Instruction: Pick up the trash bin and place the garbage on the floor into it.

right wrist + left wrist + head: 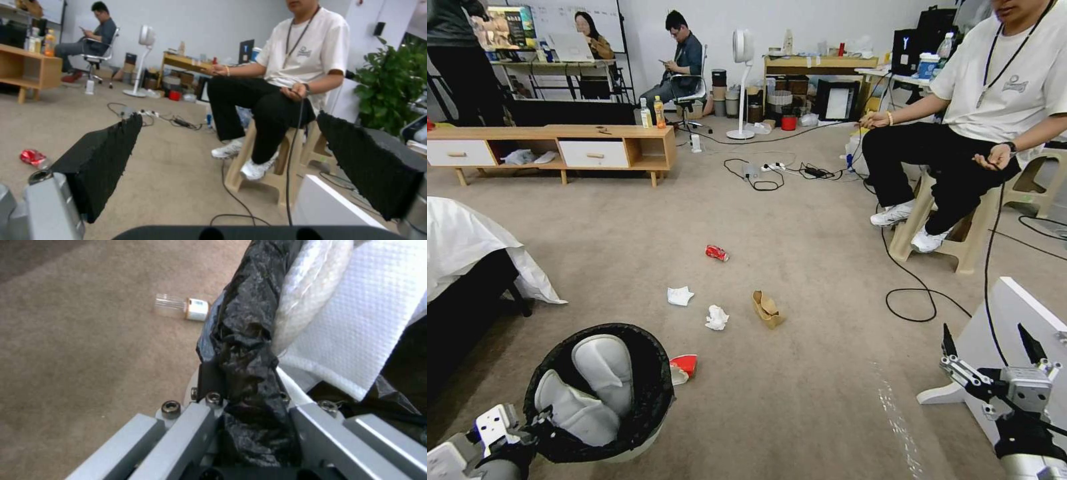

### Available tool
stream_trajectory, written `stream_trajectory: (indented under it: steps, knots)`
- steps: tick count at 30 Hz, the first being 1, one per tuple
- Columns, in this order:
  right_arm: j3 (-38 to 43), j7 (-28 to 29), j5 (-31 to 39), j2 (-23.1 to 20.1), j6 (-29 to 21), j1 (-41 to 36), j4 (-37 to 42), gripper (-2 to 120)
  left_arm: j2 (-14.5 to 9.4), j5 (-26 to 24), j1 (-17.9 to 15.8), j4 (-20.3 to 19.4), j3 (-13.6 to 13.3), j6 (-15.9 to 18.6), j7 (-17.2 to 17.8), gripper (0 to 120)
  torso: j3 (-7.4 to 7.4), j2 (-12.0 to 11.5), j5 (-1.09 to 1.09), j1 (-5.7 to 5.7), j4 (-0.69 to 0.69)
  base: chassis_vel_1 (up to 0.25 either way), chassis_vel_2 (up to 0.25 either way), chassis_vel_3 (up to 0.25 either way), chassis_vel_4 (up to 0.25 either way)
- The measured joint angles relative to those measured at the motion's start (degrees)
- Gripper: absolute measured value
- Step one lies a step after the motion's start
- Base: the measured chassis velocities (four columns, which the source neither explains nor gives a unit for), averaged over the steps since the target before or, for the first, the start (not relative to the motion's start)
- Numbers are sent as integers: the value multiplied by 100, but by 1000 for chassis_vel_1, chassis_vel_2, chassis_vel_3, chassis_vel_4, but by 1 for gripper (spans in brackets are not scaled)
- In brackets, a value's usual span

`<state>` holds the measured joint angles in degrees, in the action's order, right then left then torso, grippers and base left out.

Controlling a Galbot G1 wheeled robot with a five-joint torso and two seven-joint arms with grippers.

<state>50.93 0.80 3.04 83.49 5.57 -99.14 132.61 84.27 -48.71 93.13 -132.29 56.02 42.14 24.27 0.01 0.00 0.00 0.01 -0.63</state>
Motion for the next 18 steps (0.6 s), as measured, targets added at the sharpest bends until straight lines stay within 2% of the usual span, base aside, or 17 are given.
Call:
stream_trajectory:
  steps: [7, 18]
  knots:
    - [-3, 1, -6, -4, 0, -18, 15, 100, 6, 0, 32, -24, 15, 0, -5, 3, 0, 0, 0, 0, 1, 43, 42, 49, 48]
    - [-5, 8, -16, -28, 0, -23, 15, 100, 12, 1, 56, -40, 23, 0, -11, 3, 0, 0, 0, 0, 2, 88, 93, 90, 100]
